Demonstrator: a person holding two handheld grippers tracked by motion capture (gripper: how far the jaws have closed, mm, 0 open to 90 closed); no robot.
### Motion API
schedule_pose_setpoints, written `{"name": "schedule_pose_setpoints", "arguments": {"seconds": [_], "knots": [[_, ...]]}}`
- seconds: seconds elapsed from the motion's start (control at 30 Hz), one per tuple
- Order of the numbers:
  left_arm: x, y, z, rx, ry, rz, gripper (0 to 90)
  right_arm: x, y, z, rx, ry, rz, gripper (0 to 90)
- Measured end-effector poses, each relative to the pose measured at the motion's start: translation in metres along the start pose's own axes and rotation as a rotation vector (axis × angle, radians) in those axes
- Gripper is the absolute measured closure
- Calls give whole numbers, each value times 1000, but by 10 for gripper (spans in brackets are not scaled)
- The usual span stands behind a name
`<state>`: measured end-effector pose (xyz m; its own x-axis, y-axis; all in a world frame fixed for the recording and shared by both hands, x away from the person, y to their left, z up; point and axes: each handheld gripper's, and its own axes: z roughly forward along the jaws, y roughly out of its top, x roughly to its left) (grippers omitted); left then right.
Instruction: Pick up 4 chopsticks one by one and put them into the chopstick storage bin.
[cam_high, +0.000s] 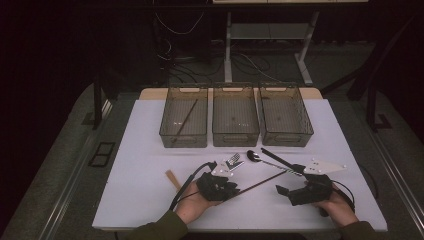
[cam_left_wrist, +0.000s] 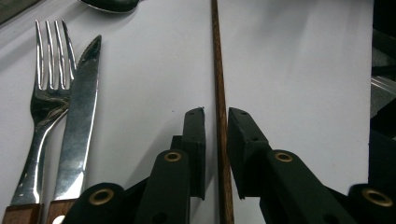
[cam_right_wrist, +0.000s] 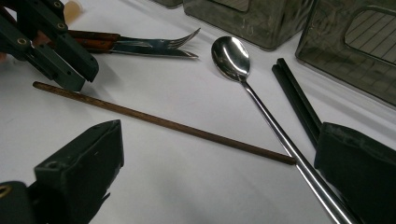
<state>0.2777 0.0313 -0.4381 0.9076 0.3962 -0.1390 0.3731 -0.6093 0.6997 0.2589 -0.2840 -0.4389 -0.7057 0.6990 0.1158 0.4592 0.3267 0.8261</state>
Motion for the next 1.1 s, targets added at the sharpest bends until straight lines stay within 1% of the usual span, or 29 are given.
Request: {"name": "schedule_pose_setpoints", "arguments": {"seconds": [0.13, 0.23, 0.27, 0.33, 0.47, 0.5, 0.57, 0.6, 0.67, 0.73, 0.77, 0.8, 0.83, 0.87, 0.93, 1.1], "knots": [[0, -1, 3, 4, -17, -9, 764, -1, 0, 0, 0, 0, 1, 17], [-1, -2, 7, 15, -19, -11, 764, -1, 0, 0, 1, -1, 2, 17], [0, -2, 7, 26, -17, -1, 764, 0, 0, 0, 0, 0, 2, 17], [-1, -3, 8, 32, -14, 0, 764, 0, 0, 0, 0, -2, 2, 17], [-3, -4, 9, 25, -3, -3, 778, -1, 0, 0, 1, -1, 2, 17], [-4, -4, 9, 36, 3, 7, 780, -1, 0, 0, 1, -1, 1, 17], [-6, -4, 10, 32, 24, 23, 799, -1, 0, 0, 2, -1, 1, 17], [-7, -3, 10, 31, 32, 23, 809, -1, 0, 1, 2, -1, 0, 17], [-6, -3, 10, 37, 39, 47, 830, -1, 0, 1, 2, -2, 1, 17], [-7, -3, 10, 35, 34, 19, 834, -1, 0, 1, 4, -3, 0, 17], [-7, -3, 10, 36, 37, 23, 837, -1, 0, 1, 5, -2, 1, 17], [-7, -3, 10, 36, 41, 42, 839, -1, 0, 1, 5, -3, 2, 17], [-8, -3, 11, 26, 50, 48, 841, -1, 0, 1, 6, -3, 2, 17], [-8, -2, 10, 41, 55, 73, 844, -1, 0, 1, 6, -4, 0, 17], [-10, -2, 11, 41, 65, 82, 845, -1, 0, 1, 6, -4, 0, 17], [-8, -3, 11, 31, 54, 52, 847, -1, 0, 1, 3, -5, 0, 17]]}}
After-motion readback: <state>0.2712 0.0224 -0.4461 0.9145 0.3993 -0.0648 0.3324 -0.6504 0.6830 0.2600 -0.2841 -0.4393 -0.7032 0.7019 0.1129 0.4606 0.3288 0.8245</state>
